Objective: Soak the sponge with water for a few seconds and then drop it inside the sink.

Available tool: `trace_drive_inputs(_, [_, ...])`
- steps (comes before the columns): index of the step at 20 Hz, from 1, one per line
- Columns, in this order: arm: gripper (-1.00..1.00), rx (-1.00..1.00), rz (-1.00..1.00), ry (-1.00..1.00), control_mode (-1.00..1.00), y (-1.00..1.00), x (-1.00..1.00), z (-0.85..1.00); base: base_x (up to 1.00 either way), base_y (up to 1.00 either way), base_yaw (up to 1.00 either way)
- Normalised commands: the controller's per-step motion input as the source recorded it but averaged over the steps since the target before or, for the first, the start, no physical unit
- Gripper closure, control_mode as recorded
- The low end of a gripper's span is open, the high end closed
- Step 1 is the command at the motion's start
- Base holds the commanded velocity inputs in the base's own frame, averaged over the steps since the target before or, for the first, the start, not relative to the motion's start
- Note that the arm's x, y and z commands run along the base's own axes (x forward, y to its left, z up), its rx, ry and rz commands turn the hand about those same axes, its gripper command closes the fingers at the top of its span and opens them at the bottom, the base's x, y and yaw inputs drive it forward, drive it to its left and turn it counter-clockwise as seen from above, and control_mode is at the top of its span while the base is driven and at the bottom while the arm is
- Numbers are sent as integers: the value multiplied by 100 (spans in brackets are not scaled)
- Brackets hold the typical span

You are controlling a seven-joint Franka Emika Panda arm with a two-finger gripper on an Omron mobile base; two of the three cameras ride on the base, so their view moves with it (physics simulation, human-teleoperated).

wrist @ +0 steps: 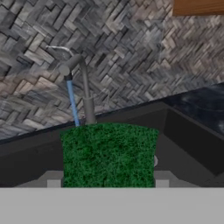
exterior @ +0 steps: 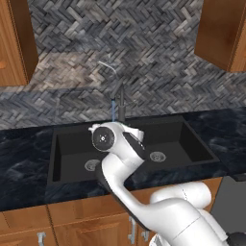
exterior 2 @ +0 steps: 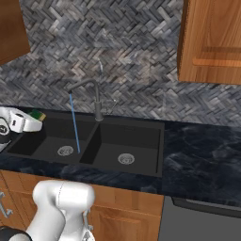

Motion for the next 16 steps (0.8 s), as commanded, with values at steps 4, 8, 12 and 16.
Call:
trace_drive_inputs(4, [100, 5, 0, 3, -100, -12, 8, -1, 0, 0, 0])
trace_drive_inputs(8, [100, 5, 0, 2, -100, -21, 21, -4, 0, 0, 0])
trace_drive_inputs(12, [100, 3, 0, 0, -100, -22, 32, -10, 0, 0, 0])
trace_drive_inputs(16, [100, 1, -2, 0, -100, -14, 20, -21, 0, 0, 0])
